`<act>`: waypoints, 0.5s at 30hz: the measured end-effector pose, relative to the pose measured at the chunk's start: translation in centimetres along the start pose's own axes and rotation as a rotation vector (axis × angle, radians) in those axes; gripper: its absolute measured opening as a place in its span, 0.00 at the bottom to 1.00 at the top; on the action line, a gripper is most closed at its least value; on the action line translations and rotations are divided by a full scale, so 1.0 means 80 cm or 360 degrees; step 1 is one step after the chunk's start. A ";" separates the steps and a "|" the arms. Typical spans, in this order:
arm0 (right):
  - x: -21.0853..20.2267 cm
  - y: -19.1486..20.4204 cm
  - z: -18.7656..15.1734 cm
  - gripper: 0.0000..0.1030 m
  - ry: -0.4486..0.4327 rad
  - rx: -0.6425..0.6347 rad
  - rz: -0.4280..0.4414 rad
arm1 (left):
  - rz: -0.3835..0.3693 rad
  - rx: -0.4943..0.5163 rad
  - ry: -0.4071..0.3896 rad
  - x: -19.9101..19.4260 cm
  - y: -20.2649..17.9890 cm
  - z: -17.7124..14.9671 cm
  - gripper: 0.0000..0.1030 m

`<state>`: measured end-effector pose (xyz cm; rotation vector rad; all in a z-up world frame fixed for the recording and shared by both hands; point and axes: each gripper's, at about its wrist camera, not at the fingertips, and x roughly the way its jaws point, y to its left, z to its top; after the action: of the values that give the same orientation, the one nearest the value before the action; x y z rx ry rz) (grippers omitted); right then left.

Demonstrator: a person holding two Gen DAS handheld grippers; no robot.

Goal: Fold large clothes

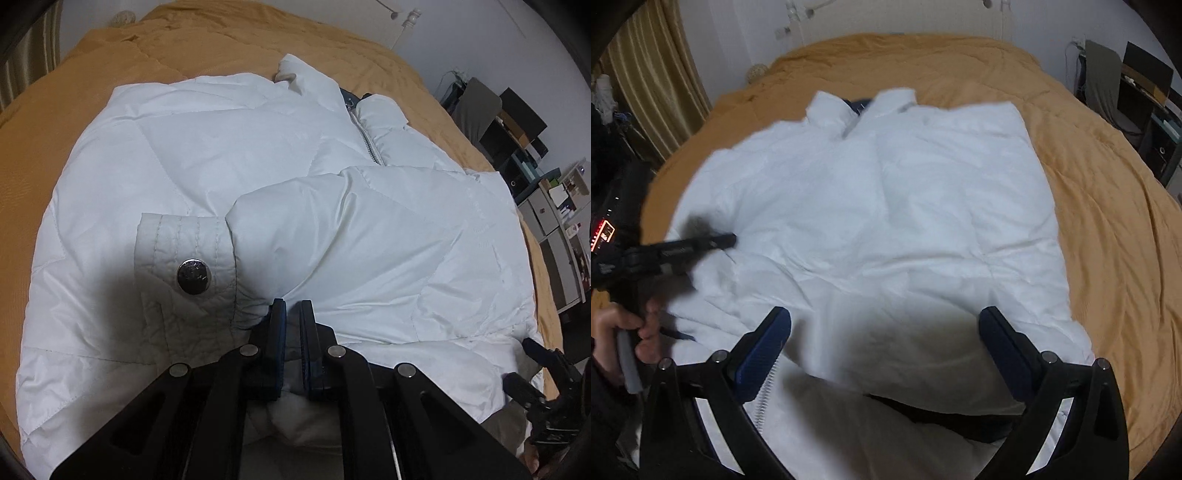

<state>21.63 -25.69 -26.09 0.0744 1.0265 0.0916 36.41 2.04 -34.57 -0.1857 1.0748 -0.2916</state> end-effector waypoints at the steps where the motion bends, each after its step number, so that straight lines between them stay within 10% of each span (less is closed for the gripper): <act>1: 0.019 -0.010 -0.006 0.98 0.0070 0.0013 -0.0039 | 0.0003 0.0012 -0.0004 -0.003 -0.001 -0.001 0.07; 10: -0.004 -0.012 0.069 0.94 -0.0080 -0.0035 -0.0105 | 0.0052 0.0039 -0.0019 0.001 -0.009 -0.002 0.07; 15: 0.086 -0.043 0.167 0.93 0.0063 0.0176 -0.0122 | 0.0082 0.0130 -0.0049 -0.003 -0.015 -0.009 0.07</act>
<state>36.78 -28.63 -25.43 0.1345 1.0727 -0.0337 35.47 0.96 -34.37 -0.0887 1.0339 -0.2848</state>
